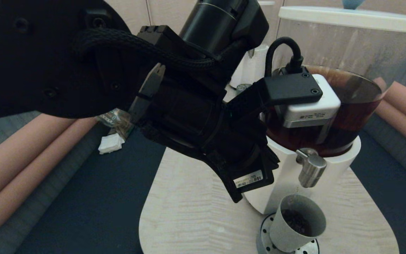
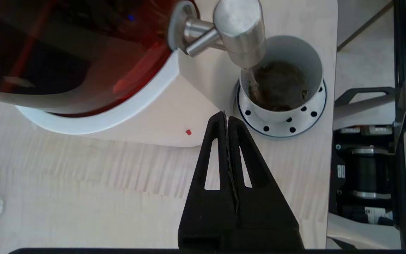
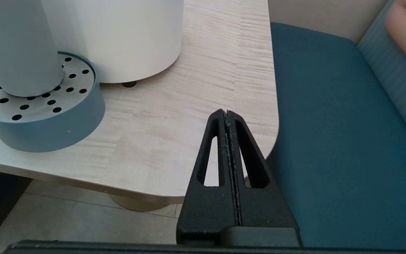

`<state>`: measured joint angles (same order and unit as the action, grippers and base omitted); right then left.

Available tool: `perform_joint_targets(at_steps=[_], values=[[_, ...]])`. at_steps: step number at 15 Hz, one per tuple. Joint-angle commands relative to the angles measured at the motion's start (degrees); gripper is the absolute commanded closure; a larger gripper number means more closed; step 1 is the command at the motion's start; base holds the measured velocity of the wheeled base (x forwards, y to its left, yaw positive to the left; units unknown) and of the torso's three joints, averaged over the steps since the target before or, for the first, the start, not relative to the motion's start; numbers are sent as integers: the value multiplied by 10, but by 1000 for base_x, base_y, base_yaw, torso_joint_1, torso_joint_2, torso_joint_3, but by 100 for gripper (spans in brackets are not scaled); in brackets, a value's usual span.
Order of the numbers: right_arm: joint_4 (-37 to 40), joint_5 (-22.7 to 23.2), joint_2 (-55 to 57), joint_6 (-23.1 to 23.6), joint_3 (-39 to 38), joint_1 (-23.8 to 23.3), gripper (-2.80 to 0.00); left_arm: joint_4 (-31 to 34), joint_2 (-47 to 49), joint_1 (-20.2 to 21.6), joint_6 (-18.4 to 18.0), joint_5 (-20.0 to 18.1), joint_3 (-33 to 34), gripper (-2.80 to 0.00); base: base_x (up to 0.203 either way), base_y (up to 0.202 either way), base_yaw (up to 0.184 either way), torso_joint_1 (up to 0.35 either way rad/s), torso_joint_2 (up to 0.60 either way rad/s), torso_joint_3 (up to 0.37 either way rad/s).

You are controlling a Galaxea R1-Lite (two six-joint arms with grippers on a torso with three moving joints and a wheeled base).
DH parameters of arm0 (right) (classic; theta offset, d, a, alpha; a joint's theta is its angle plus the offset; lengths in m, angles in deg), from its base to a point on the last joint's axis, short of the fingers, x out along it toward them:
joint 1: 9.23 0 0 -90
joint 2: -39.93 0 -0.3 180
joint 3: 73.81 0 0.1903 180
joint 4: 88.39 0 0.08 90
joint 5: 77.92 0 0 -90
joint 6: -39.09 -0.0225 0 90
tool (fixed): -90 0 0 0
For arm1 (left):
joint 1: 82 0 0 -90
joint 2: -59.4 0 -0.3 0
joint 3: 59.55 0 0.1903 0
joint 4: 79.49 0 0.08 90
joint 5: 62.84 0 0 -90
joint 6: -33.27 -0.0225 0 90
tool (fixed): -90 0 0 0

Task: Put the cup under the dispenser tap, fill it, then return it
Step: Turn off the faucet

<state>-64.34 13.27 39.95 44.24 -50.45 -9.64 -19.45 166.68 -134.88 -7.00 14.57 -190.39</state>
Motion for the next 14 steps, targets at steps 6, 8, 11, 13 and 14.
perform_joint_targets(at_steps=[6,8,11,13,14], values=[[0,0,-2,0,-5,1,0,-32,22,-5,-3,5,4,0,0,0,0,0,0,0],[0,0,-2,0,-6,0,0,-38,28,-8,-3,5,2,0,0,0,0,0,0,0],[0,0,-2,0,-6,0,0,-58,41,-15,-3,5,1,0,0,0,0,0,0,0],[0,0,-2,0,-6,0,0,-61,44,-21,-3,5,-3,0,0,0,0,0,0,0],[0,0,-2,0,-6,1,0,-63,47,-23,-2,5,-4,0,0,0,0,0,0,0]])
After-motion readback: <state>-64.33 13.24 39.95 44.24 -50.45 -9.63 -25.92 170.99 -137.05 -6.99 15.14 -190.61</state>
